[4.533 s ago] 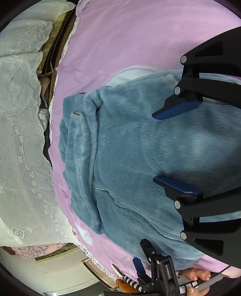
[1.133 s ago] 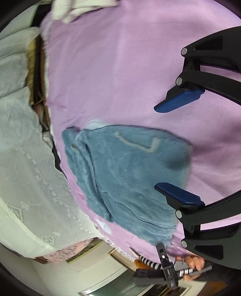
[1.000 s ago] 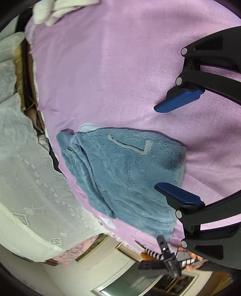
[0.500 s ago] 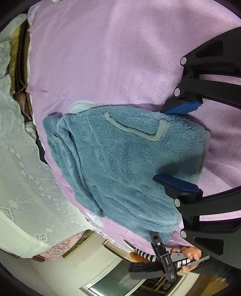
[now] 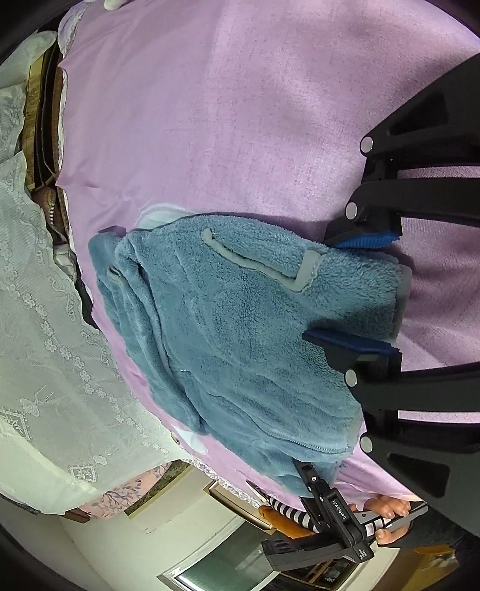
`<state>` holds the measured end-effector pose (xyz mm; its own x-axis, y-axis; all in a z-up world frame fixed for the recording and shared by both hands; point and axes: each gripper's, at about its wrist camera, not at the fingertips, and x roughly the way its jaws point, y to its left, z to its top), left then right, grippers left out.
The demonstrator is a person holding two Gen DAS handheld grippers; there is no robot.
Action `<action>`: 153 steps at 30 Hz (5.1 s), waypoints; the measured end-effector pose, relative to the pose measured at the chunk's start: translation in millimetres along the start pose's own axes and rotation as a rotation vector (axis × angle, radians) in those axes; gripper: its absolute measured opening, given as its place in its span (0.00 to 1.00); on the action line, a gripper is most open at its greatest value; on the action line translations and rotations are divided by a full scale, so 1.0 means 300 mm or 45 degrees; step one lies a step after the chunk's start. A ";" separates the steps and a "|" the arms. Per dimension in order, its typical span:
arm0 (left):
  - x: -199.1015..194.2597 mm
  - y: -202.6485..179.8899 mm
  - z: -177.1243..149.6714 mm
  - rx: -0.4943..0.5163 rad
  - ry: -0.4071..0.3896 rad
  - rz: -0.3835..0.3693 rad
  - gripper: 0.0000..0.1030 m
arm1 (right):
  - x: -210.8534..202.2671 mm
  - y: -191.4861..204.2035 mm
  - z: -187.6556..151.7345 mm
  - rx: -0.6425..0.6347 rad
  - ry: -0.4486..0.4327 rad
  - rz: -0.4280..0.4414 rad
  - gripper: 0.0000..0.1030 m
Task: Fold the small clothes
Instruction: 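Close both tools on the bottom edge of the blue jacket, then lift the held edge with both tools and fold it over toward the hood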
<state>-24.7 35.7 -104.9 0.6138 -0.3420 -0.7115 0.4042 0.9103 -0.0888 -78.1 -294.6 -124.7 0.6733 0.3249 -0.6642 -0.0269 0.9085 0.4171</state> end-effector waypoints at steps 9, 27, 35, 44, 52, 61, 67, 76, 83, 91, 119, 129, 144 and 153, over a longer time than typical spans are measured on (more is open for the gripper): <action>0.005 -0.005 -0.001 -0.019 0.008 -0.001 0.38 | 0.002 0.000 0.000 -0.009 0.004 -0.005 0.40; 0.010 0.012 0.000 -0.050 0.017 -0.044 0.30 | -0.004 0.022 -0.008 -0.050 0.001 -0.017 0.32; 0.005 0.007 0.000 -0.051 0.010 -0.044 0.27 | 0.000 0.024 -0.008 -0.053 0.011 -0.004 0.24; 0.007 0.005 0.002 -0.053 0.011 -0.042 0.27 | 0.002 0.027 -0.009 -0.055 0.012 -0.009 0.26; -0.009 0.045 0.006 -0.117 -0.006 -0.134 0.18 | -0.030 0.031 -0.011 -0.060 -0.044 0.011 0.16; -0.035 0.107 -0.002 -0.242 -0.033 -0.226 0.16 | -0.073 0.018 -0.005 -0.020 -0.092 0.072 0.15; 0.005 0.143 -0.017 -0.315 0.049 -0.272 0.18 | -0.060 0.010 -0.007 -0.012 -0.069 0.058 0.15; -0.071 0.097 0.021 -0.207 -0.054 -0.209 0.14 | -0.103 0.017 0.017 0.002 -0.120 0.123 0.15; -0.097 0.099 0.125 -0.191 -0.086 -0.178 0.14 | -0.128 0.044 0.089 -0.014 -0.150 0.152 0.15; -0.086 0.096 0.284 -0.180 -0.131 -0.095 0.14 | -0.126 0.090 0.253 -0.042 -0.220 0.131 0.15; 0.143 0.259 0.649 -0.373 -0.199 0.051 0.14 | 0.131 0.068 0.730 0.139 -0.351 0.183 0.15; 0.273 0.300 0.732 -0.389 -0.177 0.099 0.14 | 0.269 0.031 0.838 0.204 -0.340 0.175 0.15; 0.470 0.268 0.724 -0.257 -0.108 0.277 0.15 | 0.503 -0.105 0.843 0.308 -0.207 0.055 0.15; 0.469 0.240 0.704 -0.203 -0.139 0.354 0.17 | 0.500 -0.094 0.842 0.277 -0.213 0.020 0.16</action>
<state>234.1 3.8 -64.3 0.7584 -0.0908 -0.6454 0.1055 0.9943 -0.0159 210.4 -338.0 -79.3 0.7874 0.2743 -0.5521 0.1084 0.8200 0.5620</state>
